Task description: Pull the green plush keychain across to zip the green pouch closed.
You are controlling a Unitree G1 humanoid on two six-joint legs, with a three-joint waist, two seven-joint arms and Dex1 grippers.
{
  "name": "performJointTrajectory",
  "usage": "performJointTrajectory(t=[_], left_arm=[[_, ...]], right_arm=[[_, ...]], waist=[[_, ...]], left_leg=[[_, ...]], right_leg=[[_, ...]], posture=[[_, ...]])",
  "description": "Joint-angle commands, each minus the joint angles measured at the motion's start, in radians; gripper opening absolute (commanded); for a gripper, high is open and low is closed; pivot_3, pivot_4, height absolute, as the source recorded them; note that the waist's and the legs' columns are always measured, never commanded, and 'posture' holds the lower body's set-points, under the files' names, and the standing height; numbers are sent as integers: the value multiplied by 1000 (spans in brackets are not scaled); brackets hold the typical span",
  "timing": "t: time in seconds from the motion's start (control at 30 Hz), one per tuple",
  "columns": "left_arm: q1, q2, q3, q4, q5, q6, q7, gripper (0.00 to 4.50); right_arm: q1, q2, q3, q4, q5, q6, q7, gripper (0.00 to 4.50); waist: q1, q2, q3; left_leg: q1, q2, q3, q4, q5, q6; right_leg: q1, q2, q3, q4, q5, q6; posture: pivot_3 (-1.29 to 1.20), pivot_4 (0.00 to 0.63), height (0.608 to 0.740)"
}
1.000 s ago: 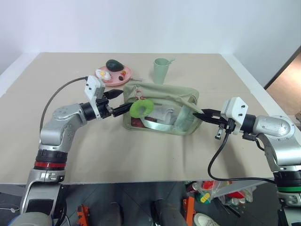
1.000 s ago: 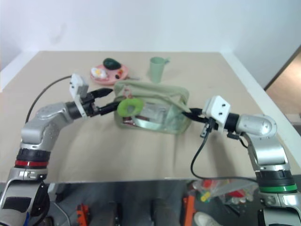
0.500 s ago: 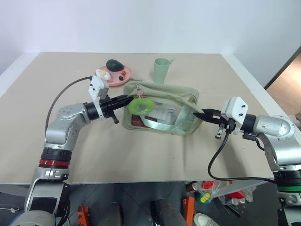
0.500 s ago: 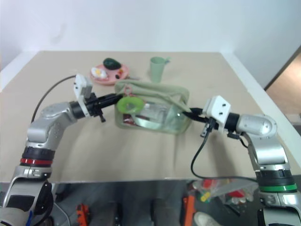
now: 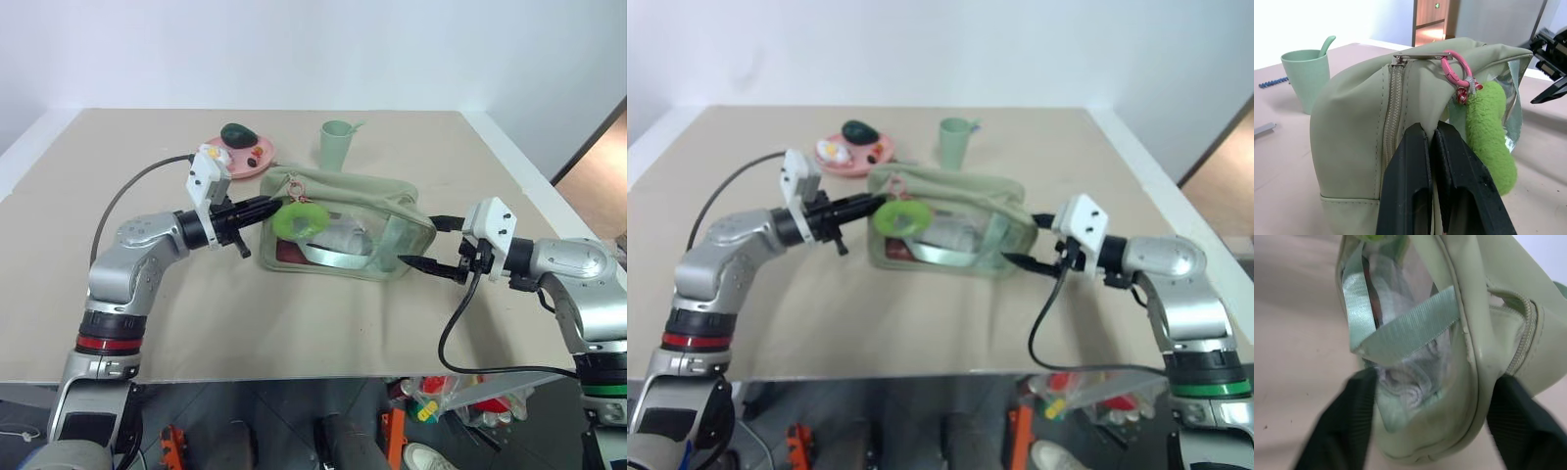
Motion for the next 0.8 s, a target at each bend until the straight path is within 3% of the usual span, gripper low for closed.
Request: performJointTrajectory(t=[0.03, 0.27, 0.43, 0.63, 0.8], left_arm=[[14, 16, 17, -65, -10, 23, 29, 0], [54, 35, 47, -188, -50, 109, 104, 0], [98, 33, 66, -258, -74, 162, 172, 0], [132, 28, 65, -291, -83, 169, 213, 0], [136, 30, 65, -291, -77, 155, 225, 0]], right_arm=[[-62, -51, -77, -50, 18, 36, -30, 4428], [-181, 14, -94, -243, 152, 267, -162, 4428], [-194, 236, -34, -496, 401, 556, -397, 4428], [-51, 300, 59, -550, 371, 571, -434, 4428], [-42, 316, 98, -496, 335, 548, -422, 4428]], waist=[[0, 0, 0], [-3, 0, 0], [-5, 0, 0], [4, -1, 0], [-1, -1, 0]], left_leg=[[0, 0, 0, 0, 0, 0], [0, 1, 0, -1, 0, 0], [0, 2, -1, -1, 0, 0], [-3, 1, -4, -1, 0, 0], [-3, 0, -1, 1, 0, 0]], right_leg=[[0, 0, 0, 0, 0, 0], [-1, 1, 0, 0, 0, 0], [-1, 2, 0, 1, 0, -1], [-1, 0, -4, 1, -3, -2], [-2, -1, -1, 0, -1, 0]], posture=[[0, 150, 740], [0, 150, 740], [0, 150, 740], [0, 150, 740], [0, 150, 740]])
